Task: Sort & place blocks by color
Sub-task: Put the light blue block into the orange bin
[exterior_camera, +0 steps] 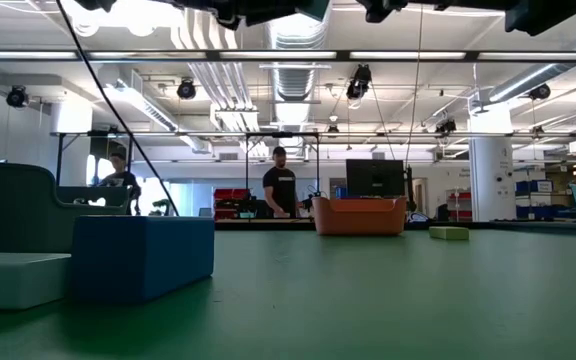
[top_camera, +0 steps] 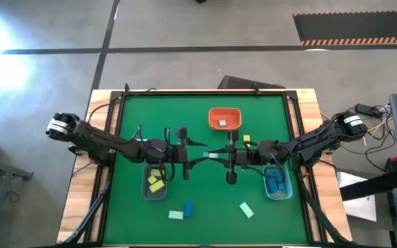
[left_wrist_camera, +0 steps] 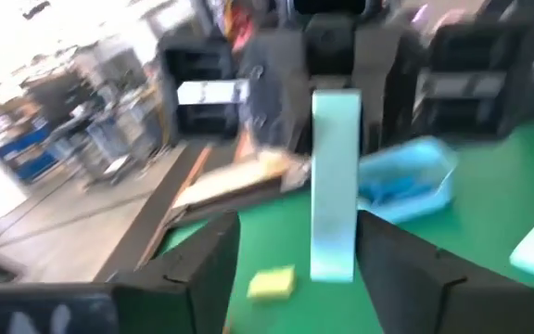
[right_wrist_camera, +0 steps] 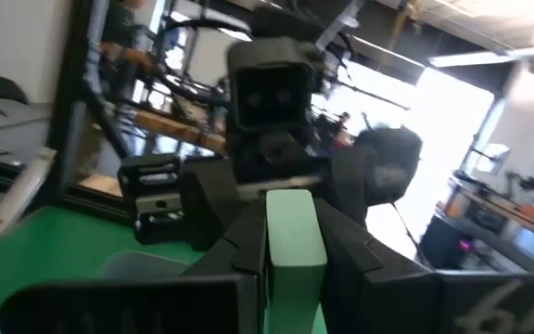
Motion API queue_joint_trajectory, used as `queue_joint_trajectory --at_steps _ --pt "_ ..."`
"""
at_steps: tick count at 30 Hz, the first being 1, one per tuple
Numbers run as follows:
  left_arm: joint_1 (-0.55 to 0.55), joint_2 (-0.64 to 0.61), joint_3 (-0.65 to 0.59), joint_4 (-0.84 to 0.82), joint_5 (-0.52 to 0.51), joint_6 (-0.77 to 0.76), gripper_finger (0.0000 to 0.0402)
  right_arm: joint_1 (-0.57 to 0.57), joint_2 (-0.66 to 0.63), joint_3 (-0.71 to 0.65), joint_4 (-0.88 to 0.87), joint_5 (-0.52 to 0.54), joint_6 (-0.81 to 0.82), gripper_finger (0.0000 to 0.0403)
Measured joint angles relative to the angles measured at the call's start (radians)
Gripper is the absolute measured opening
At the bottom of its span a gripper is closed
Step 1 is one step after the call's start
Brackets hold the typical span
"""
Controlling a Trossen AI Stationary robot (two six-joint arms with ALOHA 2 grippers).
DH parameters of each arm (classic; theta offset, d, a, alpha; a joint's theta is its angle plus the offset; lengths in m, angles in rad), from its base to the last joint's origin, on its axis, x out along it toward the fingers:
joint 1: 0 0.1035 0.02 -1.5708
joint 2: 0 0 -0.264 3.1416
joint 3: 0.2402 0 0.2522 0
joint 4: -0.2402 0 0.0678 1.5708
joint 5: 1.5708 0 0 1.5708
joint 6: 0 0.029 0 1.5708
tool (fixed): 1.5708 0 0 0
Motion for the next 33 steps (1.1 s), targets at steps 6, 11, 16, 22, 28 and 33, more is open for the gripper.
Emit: queue_joint_trajectory --at_steps 6,11,16,22,28,33 --pt "0.002 -0.130 -0.001 -0.263 -0.073 0.020 0.0220 -0.017 -0.020 0.000 -0.114 0.224 0.002 0.0043" --pt "0.001 -0.223 -0.006 -0.374 -0.108 0.019 0.0221 -0.115 -0.035 0.066 -0.427 0.357 0.076 0.0044" --pt "0.001 -0.286 -0.044 -0.370 -0.118 0.019 0.0221 -0.291 -0.019 0.191 -0.849 0.313 0.166 0.0043" --pt "0.001 -0.341 -0.110 -0.347 -0.169 0.020 0.0221 -0.526 0.037 0.292 -1.108 0.021 0.136 0.0043" --pt "0.001 -0.381 -0.139 -0.326 -0.234 0.027 0.0221 -0.682 0.159 0.353 -1.146 -0.184 0.070 0.0043" --pt "0.001 -0.391 -0.147 -0.331 -0.234 0.026 0.0221 -0.717 0.288 0.421 -1.224 -0.198 0.025 0.0043"
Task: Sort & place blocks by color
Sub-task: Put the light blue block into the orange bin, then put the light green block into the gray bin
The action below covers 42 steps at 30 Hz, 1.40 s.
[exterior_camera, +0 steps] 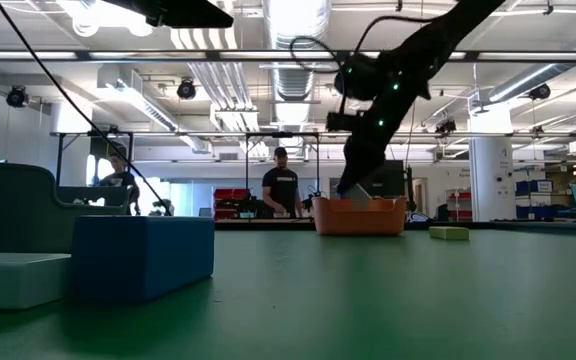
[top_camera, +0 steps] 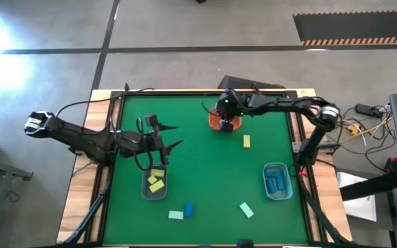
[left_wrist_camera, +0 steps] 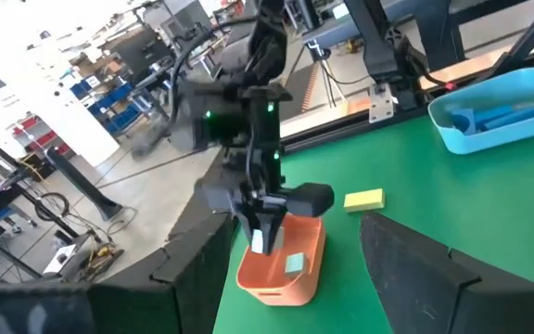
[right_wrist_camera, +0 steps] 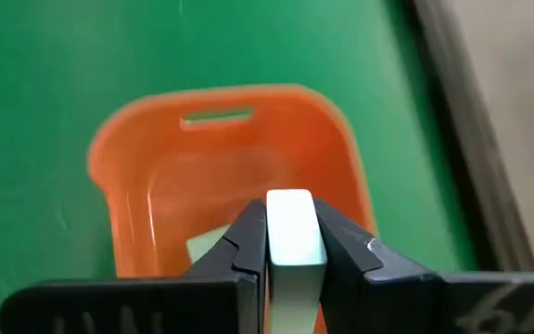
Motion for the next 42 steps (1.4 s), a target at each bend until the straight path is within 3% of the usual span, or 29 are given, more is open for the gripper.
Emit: queue_joint_trajectory --at_steps 5,13,18,27,42 --pt "0.000 0.010 -0.002 -0.001 0.000 0.000 0.0221 -0.001 0.104 0.101 -0.104 0.044 -0.009 0.0045" --pt "0.000 0.014 -0.002 -0.001 -0.001 -0.004 0.0221 0.000 0.184 0.208 -0.193 0.080 -0.019 0.0135" --pt "0.000 0.014 -0.002 -0.001 -0.001 -0.006 0.0221 0.000 0.184 0.236 -0.214 0.078 -0.009 0.0157" --pt "0.000 0.014 -0.002 -0.003 -0.001 -0.007 0.0221 0.047 0.104 0.247 -0.272 0.075 0.077 0.0151" --pt "0.000 0.014 -0.003 -0.004 -0.001 -0.010 0.0221 0.273 -0.123 0.193 -0.372 0.076 0.461 0.0117"
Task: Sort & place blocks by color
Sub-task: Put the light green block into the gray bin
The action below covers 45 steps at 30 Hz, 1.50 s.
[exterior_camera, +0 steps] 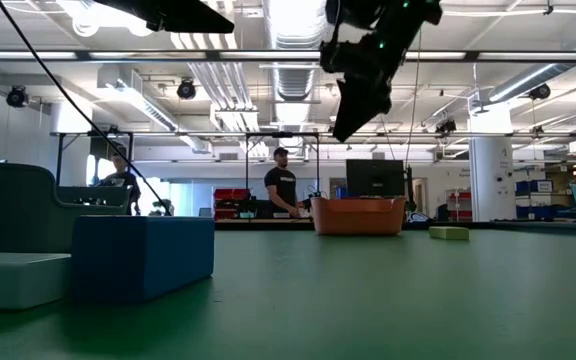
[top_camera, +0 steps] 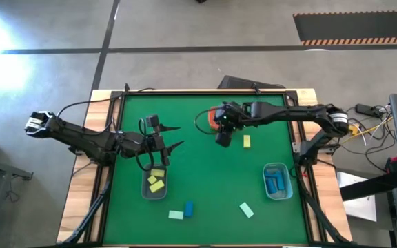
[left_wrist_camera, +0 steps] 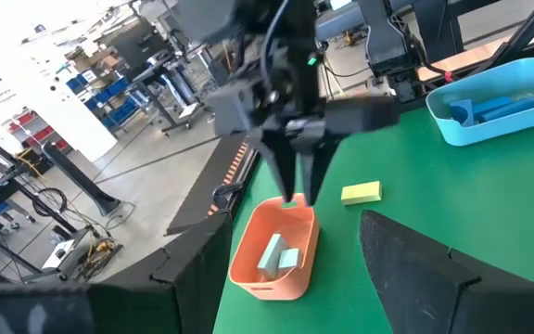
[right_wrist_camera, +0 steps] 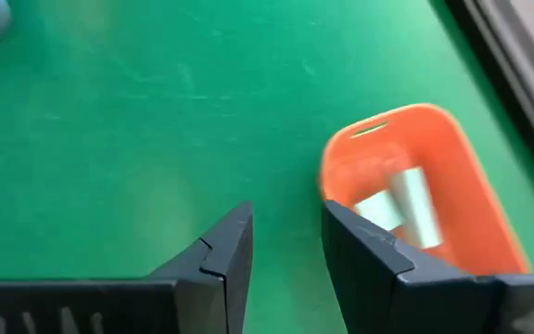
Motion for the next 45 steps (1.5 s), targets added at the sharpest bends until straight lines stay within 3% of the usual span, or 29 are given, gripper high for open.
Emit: queue_joint_trajectory --at_steps 9,16,25,27,35,45 --pt "0.000 0.000 0.000 0.000 0.000 0.000 0.0221 0.112 -0.050 -0.022 -0.023 0.002 0.247 0.0133" --pt "0.000 0.000 -0.001 -0.003 0.000 0.000 0.0221 0.171 -0.043 -0.034 -0.042 0.011 0.426 0.0169" --pt "-0.001 0.000 -0.001 -0.002 0.000 0.000 0.0221 0.207 -0.042 -0.130 -0.274 0.310 0.795 0.0213" --pt "-0.002 0.000 -0.001 -0.002 0.000 0.000 0.0221 0.206 -0.042 -0.184 -0.294 0.332 0.868 0.0218" --pt "-0.002 0.000 -0.001 0.000 0.000 0.003 0.0221 0.155 -0.042 -0.388 -0.210 0.344 1.048 0.0228" --pt "-0.001 0.000 -0.001 0.000 0.000 0.004 0.0221 0.145 -0.041 -0.486 -0.025 0.315 1.072 0.0228"
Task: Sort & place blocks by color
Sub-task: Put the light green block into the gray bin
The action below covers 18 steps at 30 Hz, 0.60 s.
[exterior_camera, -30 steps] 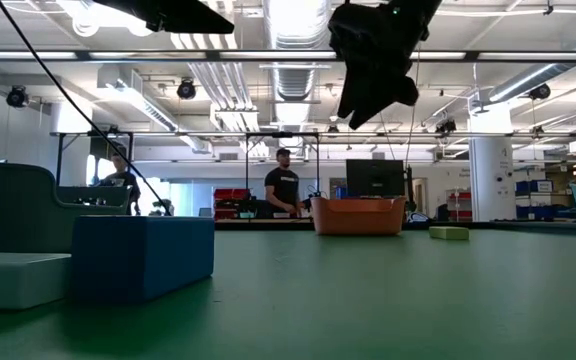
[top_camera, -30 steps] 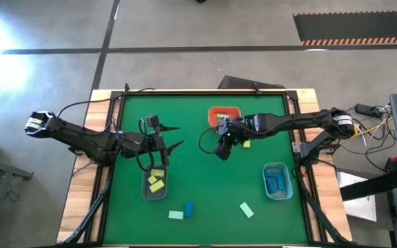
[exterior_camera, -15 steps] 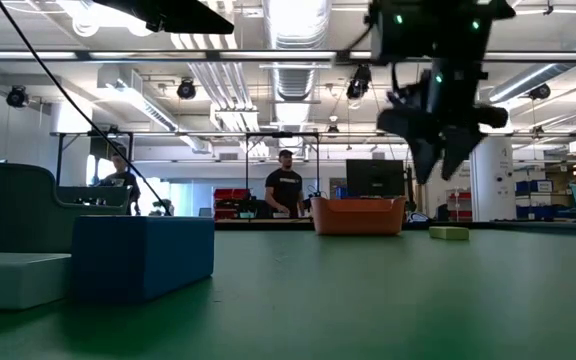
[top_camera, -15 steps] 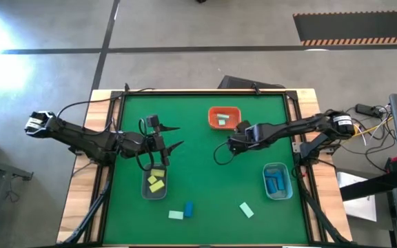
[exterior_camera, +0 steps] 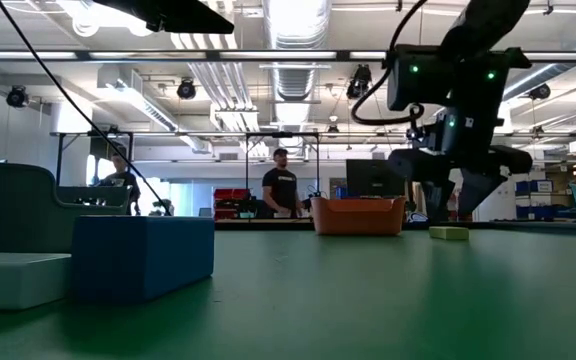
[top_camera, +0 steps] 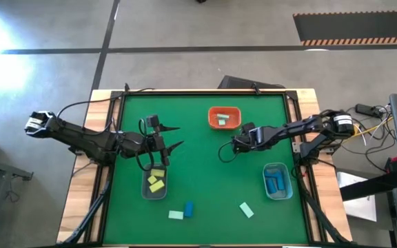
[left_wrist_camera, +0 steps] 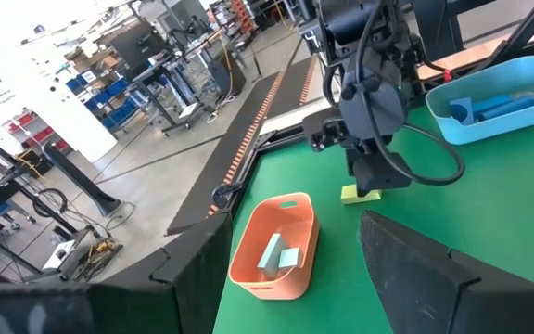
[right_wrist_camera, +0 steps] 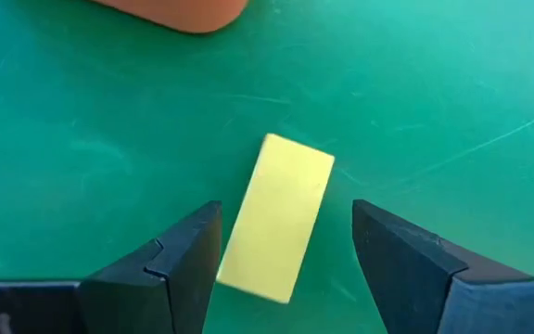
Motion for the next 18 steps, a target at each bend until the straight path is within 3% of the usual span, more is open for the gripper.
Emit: queue_joint_trajectory --at_steps 13,18 --pt "0.001 0.000 0.000 -0.003 0.000 0.000 0.0221 0.019 0.056 -0.035 0.063 -0.017 0.024 0.0227" --pt "0.001 0.000 0.000 -0.001 0.000 0.000 0.0221 0.033 0.065 -0.034 0.074 -0.012 0.024 0.0190"
